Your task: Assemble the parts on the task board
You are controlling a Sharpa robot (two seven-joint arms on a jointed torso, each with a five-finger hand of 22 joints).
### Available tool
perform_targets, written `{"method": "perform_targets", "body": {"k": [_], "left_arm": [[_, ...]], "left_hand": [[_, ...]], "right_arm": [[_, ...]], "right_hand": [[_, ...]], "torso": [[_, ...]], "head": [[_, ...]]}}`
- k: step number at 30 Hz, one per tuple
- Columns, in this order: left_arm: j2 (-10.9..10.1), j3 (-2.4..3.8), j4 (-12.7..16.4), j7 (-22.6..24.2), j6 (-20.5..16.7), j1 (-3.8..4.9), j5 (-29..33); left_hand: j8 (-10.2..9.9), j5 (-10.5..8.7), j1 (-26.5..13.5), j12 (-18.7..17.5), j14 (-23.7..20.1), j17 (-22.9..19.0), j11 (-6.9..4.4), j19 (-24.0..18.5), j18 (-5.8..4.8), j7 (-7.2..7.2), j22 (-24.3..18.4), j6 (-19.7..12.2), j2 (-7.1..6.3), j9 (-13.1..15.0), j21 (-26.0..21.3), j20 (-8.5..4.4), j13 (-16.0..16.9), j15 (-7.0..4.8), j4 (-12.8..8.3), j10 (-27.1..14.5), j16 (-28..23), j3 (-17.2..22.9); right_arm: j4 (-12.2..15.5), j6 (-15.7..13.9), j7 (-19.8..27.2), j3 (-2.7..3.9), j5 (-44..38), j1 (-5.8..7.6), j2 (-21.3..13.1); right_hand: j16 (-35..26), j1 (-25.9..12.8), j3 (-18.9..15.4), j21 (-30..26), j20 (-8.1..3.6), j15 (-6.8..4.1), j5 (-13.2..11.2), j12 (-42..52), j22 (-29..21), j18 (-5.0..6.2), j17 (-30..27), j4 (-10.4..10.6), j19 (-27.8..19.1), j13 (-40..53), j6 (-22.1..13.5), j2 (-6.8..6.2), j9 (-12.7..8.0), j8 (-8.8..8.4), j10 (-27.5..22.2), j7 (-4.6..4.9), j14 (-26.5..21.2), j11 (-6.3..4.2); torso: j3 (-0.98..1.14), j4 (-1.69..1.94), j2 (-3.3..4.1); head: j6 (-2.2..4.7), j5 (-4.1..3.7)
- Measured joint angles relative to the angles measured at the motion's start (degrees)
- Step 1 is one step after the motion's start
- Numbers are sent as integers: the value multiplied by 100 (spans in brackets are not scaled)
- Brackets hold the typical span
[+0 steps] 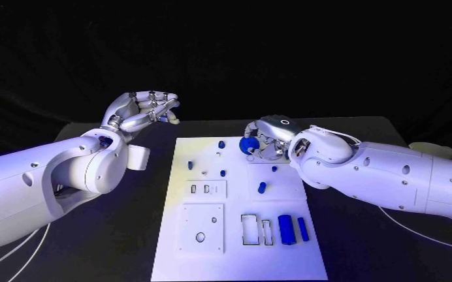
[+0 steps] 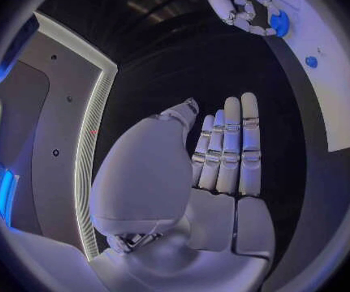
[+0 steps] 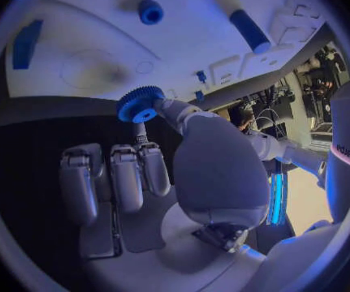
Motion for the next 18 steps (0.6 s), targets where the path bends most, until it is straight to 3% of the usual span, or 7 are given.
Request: {"method": "perform_targets", "body": {"k": [7, 14, 18], "left_arm": [[15, 0, 0, 0, 6, -1, 0], [49, 0, 5, 0, 9, -1, 0], [58, 0, 10, 0, 11, -1, 0]], "left_hand": [[0, 0, 0, 0, 0, 0, 0, 0, 0, 0, 0, 0, 0, 0, 0, 0, 0, 0, 0, 0, 0, 0], [0, 0, 0, 0, 0, 7, 0, 0, 0, 0, -1, 0, 0, -1, 0, 0, 0, 0, 0, 0, 0, 0], [0, 0, 0, 0, 0, 7, 0, 0, 0, 0, -1, 0, 0, -1, 0, 0, 0, 0, 0, 0, 0, 0]], "right_arm": [[128, -105, -47, -6, -281, -1, 316], [-47, -115, -65, -30, -406, -57, 664], [-190, -115, -75, -40, -440, -132, 824]], "right_hand": [[0, -36, 15, 0, -22, 0, -78, 0, 0, 0, 0, -16, -22, 0, 21, -36, 25, 0, 0, -20, 0, 0], [0, -49, 15, 0, -21, 0, -81, -1, 1, 0, -1, -16, -22, -1, 21, -49, 28, -2, 0, -20, 0, 0], [0, -72, 15, 0, -21, 0, -87, -1, 4, 0, -1, -16, -22, -1, 78, -72, 31, -28, 0, -77, 0, 0]], "torso": [[-5, 5, 5], [-7, 22, 15], [-9, 26, 20]], "head": [[-6, 21], [-8, 38], [-5, 42]]}}
